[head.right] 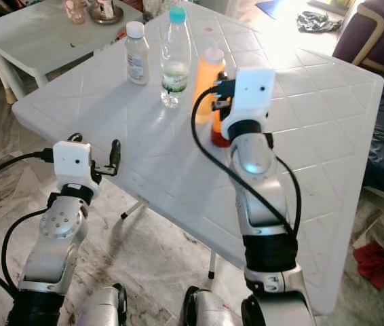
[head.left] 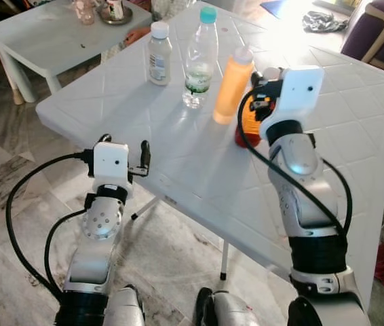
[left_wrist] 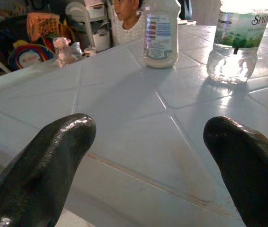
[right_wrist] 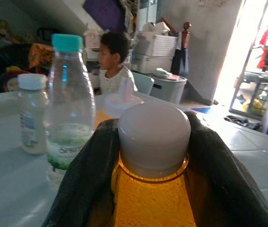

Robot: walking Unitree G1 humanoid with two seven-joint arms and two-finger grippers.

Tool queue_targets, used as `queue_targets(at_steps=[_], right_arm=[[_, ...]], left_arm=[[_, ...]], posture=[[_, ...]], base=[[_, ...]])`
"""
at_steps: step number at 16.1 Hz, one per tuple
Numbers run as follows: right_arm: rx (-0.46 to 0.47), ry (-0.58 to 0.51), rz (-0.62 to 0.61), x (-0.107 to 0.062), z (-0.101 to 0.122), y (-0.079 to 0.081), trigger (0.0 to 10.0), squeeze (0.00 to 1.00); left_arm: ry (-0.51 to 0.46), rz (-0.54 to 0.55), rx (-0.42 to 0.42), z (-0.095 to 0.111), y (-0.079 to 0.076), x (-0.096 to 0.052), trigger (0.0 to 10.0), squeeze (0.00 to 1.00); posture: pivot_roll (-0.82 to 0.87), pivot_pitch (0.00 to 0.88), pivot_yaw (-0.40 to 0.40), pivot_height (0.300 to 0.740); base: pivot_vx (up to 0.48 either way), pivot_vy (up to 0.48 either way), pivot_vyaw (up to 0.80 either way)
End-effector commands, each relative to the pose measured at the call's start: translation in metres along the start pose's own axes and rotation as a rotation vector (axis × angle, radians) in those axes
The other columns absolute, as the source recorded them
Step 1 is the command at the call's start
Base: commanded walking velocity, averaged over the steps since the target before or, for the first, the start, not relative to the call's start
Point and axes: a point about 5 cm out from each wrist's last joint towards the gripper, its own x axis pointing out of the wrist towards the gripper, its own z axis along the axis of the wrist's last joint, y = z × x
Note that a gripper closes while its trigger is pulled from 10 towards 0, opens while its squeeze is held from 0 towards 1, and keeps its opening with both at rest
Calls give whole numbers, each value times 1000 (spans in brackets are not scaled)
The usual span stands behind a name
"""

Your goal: Restocking fridge

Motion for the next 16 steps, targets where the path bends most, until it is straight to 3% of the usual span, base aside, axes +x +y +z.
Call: queue_targets(at_steps=[1,4,7,12,16], right_arm=[[4,37,19,-5,-8,0,10000,0],[-45,90,32,-13,-26,-9,10000,0],[-62,61,94,-15,-29,-6,10000,0],[-1,-42,295,-23,-19,20,10000,0],[28,-65,387,-27,-19,31,10000,0]], left_arm=[[26,-13,-9,-7,-4,-5,10000,0],[32,-18,-13,-9,-7,-5,10000,0],[28,-18,-14,-9,-8,-3,10000,0],[23,-23,-9,-10,-10,-4,10000,0],[26,-17,-4,-12,-7,-4,10000,0]], posture=[[148,120,-94,740],[152,103,-103,740],[154,91,-106,740],[162,60,-113,740],[165,55,-115,740]], base=[[0,368,0],[0,375,0],[0,109,460],[0,279,796],[0,358,778]])
